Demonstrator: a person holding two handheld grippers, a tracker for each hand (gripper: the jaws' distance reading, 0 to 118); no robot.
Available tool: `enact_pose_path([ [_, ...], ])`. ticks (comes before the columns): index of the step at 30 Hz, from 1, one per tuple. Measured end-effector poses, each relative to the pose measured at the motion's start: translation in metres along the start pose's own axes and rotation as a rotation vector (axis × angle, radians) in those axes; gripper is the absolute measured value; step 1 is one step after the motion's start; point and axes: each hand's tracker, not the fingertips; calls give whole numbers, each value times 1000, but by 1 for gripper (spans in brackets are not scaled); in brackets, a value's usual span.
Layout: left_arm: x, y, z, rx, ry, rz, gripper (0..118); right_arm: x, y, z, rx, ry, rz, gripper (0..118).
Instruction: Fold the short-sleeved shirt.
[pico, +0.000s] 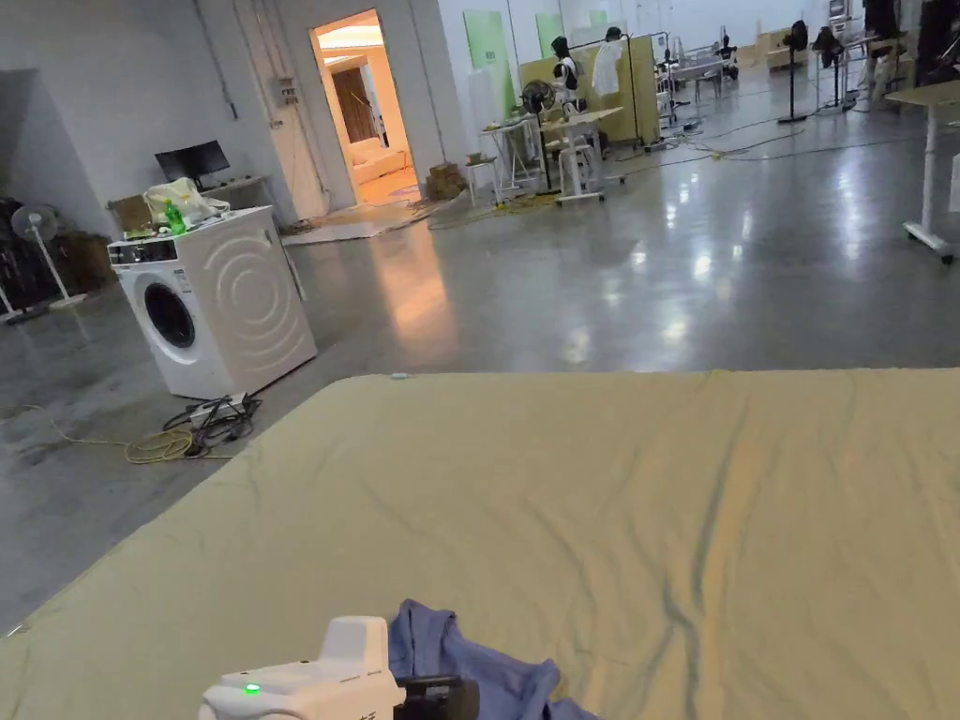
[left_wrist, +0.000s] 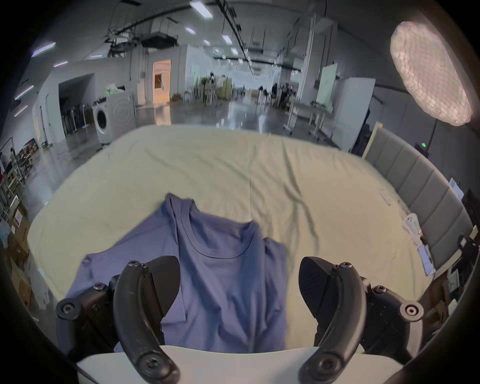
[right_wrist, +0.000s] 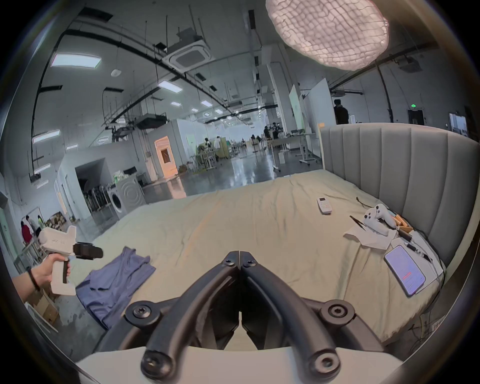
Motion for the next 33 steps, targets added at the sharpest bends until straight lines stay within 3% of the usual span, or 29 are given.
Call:
enact_pose_path([
  [3, -14, 1, -62, -44, 0, 6, 93, -10, -4, -9, -20, -4, 59, 0],
  [5, -22, 1, -99, -168, 2, 59, 88, -16, -6, -11, -25, -4, 65, 0],
  [9, -31, -15, -136, -262, 117, -12, 81, -17, -13, -19, -65, -4, 50, 0],
  [16, -28, -21, -127, -272, 108, 1, 81, -24, -21, -33, -127, -8, 114, 0],
  [22, -31, -25, -141, -310, 117, -3, 77, -27, -28, -38, -160, 13, 81, 0],
  [23, -26, -23, -138, -312, 113, -19, 73, -27, -29, -38, -163, 16, 80, 0],
  [24, -26, -20, -133, -308, 102, -33, 58, -27, -30, -38, -169, 22, 84, 0],
  [26, -27, -17, -128, -292, 148, -74, 16, -28, -31, -38, -179, 23, 104, 0],
  [27, -26, -18, -128, -306, 192, -81, 4, -27, -31, -37, -180, 23, 109, 0],
  [28, -29, -20, -127, -304, 113, -23, 4, -26, -31, -36, -183, 25, 112, 0],
  [33, -55, -20, -117, -219, 110, 154, 3, -18, -26, -18, -160, 32, 89, 0],
])
